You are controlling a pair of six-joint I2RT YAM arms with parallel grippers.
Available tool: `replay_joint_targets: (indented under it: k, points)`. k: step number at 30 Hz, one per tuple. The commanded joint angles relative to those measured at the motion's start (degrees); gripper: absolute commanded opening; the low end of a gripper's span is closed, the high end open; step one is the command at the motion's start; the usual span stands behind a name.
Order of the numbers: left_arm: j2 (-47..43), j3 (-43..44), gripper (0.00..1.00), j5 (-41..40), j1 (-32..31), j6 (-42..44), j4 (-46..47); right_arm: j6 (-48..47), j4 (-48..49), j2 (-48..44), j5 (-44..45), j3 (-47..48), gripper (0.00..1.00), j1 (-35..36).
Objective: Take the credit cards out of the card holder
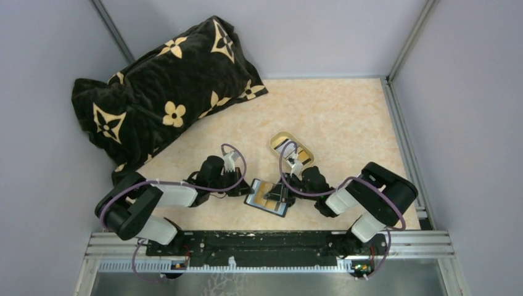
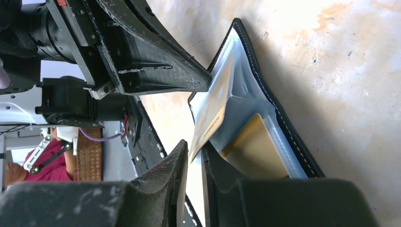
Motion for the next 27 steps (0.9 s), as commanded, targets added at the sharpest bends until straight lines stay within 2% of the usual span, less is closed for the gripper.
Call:
replay_joint_targets:
  k: [1, 5, 9, 12, 18, 21, 23, 27]
  points:
    - [1.26, 0.62, 0.00, -0.16, 0.18, 0.43, -1.25, -2.76, -1.63, -3.83, 1.17, -0.43, 0.12, -0.38]
    - [1.18, 0.73, 0.00, -0.37, 0.19, 0.46, -1.48, -3.26, -3.51, -5.06, 1.50, -0.51, 0.01, -0.80]
    - [0.60, 0.80, 0.00, -0.56, 0.36, 0.70, -1.83, -5.14, -9.03, -9.02, 1.88, -0.48, 0.00, -1.24]
    - [-0.22, 1.37, 0.01, -0.99, 0.45, 1.00, -2.76, -8.32, -19.61, -14.89, 4.19, 0.62, 0.00, -1.29]
    - [-2.63, 4.33, 0.29, -1.10, 0.54, 2.67, -5.67, -14.17, -42.02, -31.02, 10.37, 3.78, 0.00, -2.14]
    - [-4.39, 5.73, 0.51, -0.39, 0.62, 2.94, -6.67, -13.97, -45.00, -37.41, 8.12, 3.90, 0.00, -4.73]
    - [-6.27, 6.39, 0.62, 0.70, 0.63, 2.89, -7.02, -13.68, -46.34, -41.01, 7.39, 4.54, 0.00, -5.84]
    - [-10.41, 6.24, 0.64, 6.07, 0.62, 2.37, -1.50, -12.31, -44.18, -44.89, 4.76, 6.02, 0.00, -6.62]
